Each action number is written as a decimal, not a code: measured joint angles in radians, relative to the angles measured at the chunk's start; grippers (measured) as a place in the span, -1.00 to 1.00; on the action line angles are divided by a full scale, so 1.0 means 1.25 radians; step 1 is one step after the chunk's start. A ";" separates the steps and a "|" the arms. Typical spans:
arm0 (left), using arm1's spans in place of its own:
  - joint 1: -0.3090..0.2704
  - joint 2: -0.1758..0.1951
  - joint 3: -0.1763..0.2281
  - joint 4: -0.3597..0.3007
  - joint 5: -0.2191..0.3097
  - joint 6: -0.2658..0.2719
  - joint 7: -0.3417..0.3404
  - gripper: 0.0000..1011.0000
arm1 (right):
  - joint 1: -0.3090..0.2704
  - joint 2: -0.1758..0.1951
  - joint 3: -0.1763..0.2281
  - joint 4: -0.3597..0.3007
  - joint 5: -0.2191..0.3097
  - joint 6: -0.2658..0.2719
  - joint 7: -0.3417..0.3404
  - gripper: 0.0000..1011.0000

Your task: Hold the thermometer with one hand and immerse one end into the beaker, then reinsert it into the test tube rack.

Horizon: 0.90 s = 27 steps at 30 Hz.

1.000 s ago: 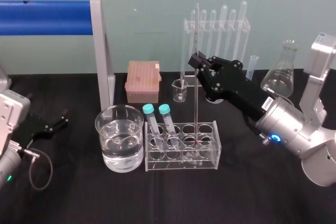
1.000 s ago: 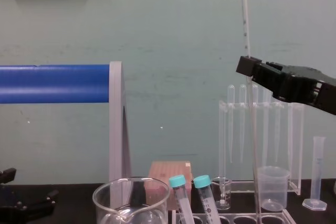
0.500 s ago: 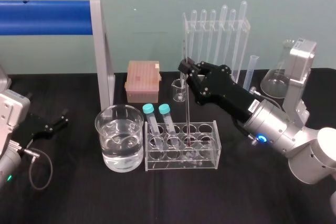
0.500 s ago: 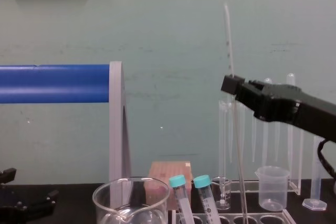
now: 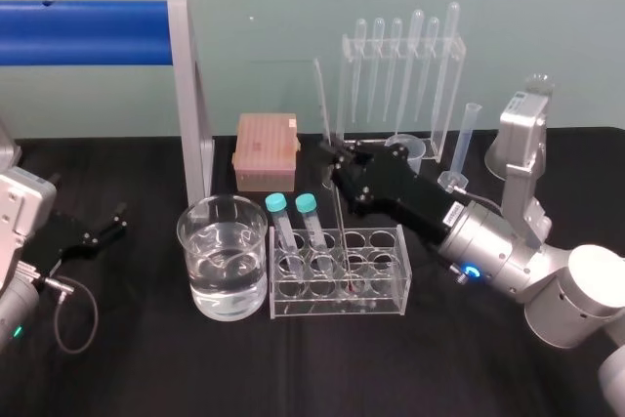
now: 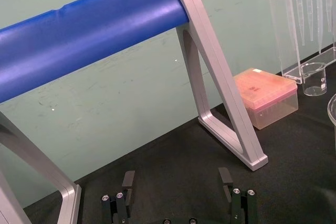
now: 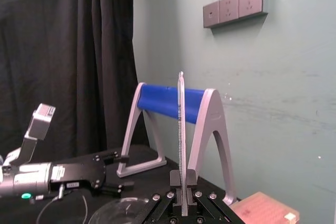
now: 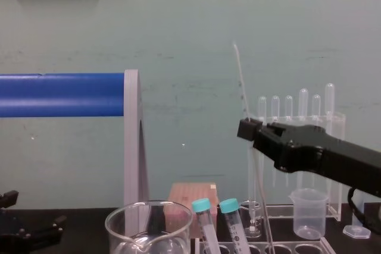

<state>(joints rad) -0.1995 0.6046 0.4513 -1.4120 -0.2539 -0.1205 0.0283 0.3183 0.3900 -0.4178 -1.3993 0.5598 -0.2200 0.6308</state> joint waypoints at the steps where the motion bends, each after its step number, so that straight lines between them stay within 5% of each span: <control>1: 0.000 0.000 0.000 0.000 0.000 0.000 0.000 0.99 | 0.001 0.000 -0.001 0.001 -0.002 0.001 0.001 -0.89; 27: 0.000 0.000 0.000 0.000 0.000 0.000 0.000 0.99 | 0.008 0.006 -0.021 0.016 -0.038 0.008 0.005 -0.82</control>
<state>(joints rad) -0.1995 0.6047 0.4514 -1.4120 -0.2539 -0.1205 0.0283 0.3286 0.3972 -0.4442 -1.3787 0.5126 -0.2096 0.6366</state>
